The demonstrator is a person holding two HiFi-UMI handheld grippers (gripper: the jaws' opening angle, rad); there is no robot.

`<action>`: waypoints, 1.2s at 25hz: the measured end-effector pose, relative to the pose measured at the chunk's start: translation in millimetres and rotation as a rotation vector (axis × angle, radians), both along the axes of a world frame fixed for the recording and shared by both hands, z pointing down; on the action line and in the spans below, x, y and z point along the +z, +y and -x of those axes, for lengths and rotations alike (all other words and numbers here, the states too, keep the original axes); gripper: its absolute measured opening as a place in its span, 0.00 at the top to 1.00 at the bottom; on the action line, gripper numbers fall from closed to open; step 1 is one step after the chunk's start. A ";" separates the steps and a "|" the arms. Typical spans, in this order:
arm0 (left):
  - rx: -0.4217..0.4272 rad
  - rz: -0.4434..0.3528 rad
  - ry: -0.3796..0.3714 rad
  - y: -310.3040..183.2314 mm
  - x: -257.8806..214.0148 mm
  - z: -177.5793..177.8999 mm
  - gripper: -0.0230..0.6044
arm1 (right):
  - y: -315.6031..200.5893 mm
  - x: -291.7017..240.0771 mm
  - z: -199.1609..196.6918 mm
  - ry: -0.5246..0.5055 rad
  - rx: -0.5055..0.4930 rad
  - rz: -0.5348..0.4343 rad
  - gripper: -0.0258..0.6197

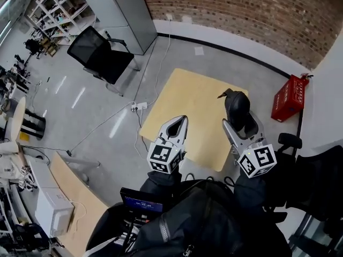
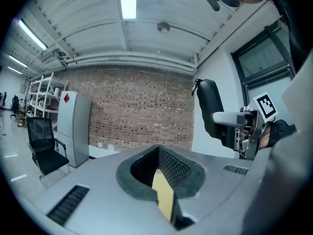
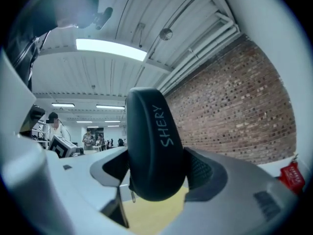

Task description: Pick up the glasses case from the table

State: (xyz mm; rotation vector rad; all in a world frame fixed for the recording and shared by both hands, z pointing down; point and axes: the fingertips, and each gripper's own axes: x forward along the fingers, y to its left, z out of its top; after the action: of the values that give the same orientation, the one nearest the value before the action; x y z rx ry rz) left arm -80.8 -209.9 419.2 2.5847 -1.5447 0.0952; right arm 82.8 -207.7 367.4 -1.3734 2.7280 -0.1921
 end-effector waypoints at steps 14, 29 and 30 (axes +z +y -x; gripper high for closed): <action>-0.051 -0.125 0.005 -13.2 -49.6 19.7 0.97 | 0.3 -47.3 3.3 -0.047 -0.007 -0.110 0.41; -0.062 -0.133 0.012 -13.5 -53.9 26.6 0.97 | 2.7 -54.3 13.7 -0.054 -0.026 -0.128 0.41; -0.061 -0.132 0.013 -13.3 -53.6 26.6 0.97 | 3.0 -53.7 14.2 -0.054 -0.026 -0.127 0.41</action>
State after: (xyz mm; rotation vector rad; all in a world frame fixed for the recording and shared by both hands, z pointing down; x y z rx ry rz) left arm -107.5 -223.2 365.6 2.6277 -1.6780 -0.0307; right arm 68.6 -204.7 313.7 -1.2816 2.6643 -0.0557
